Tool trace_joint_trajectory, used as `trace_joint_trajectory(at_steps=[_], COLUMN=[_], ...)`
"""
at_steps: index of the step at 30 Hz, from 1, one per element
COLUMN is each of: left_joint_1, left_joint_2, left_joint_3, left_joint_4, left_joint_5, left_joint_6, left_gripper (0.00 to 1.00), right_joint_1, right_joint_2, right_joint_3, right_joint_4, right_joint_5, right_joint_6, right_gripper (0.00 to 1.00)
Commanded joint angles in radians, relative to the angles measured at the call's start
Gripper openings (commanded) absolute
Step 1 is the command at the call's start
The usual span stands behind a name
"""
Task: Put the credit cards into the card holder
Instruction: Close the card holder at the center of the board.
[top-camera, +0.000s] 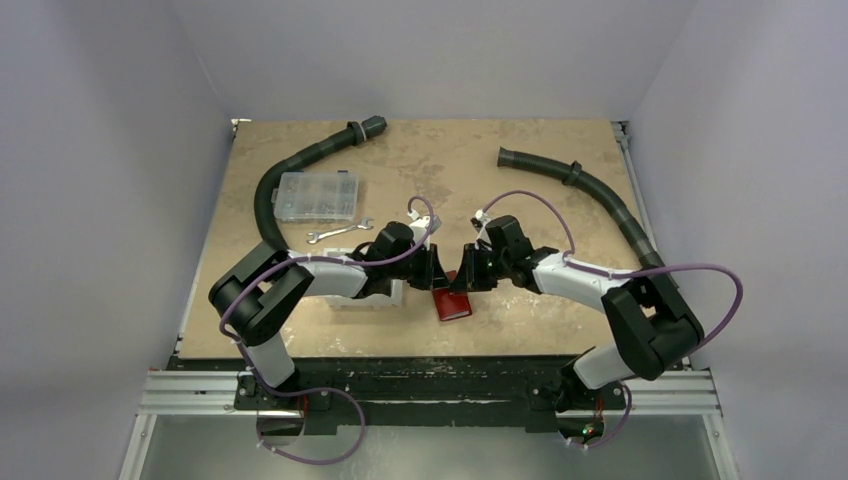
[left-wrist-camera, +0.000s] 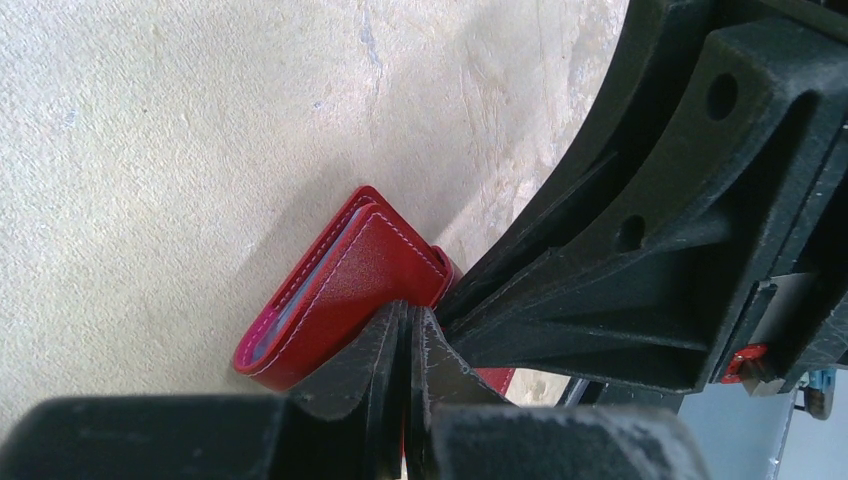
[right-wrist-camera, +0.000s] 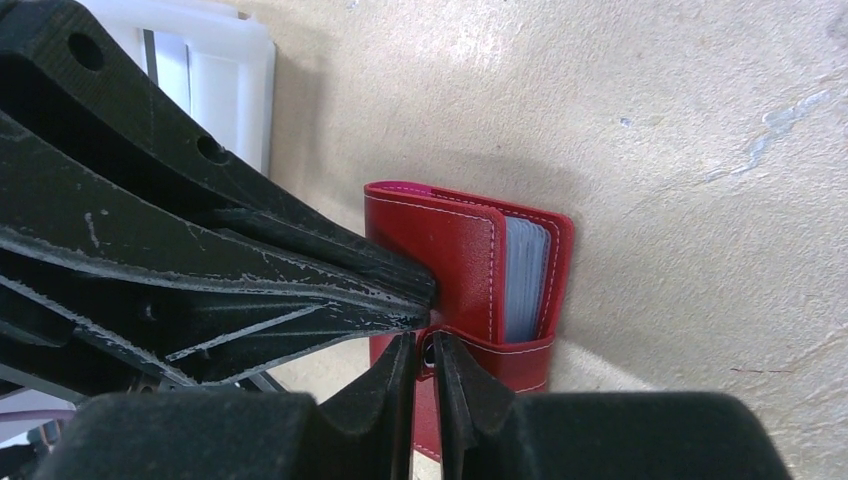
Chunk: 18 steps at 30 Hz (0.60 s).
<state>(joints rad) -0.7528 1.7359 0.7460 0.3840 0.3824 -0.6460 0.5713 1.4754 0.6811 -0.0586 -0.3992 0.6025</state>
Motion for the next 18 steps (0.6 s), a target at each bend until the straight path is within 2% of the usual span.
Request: trace_joint_trajectory(at_steps=[1,6,14,18], left_joint_1=[-0.007,-0.008,-0.01,-0.009], left_joint_2=[0.022,0.025,0.029,0.034], left_joint_3=[-0.027,-0.03,-0.037,-0.042], left_joint_4=[-0.054,-0.051,-0.034,-0.02], left_joint_5=[0.0,0.002,0.007,0.007], left_joint_6=[0.007,0.006,-0.004,-0.011], left_gripper=[0.0,0.0,0.0,0.0], right_joint_1=[0.024,0.024,0.03,0.073], right_joint_2=[0.035,0.063,0.056,0.03], right_joint_3=[0.022,0.033,0.044,0.071], right_joint_4=[-0.011,-0.016,-0.029,-0.098], right_joint_5=[-0.08,-0.08,-0.048,0.1], right_joint_6=[-0.007,-0.015,0.018,0.056], right_gripper=[0.15,0.0,0.0,0.0])
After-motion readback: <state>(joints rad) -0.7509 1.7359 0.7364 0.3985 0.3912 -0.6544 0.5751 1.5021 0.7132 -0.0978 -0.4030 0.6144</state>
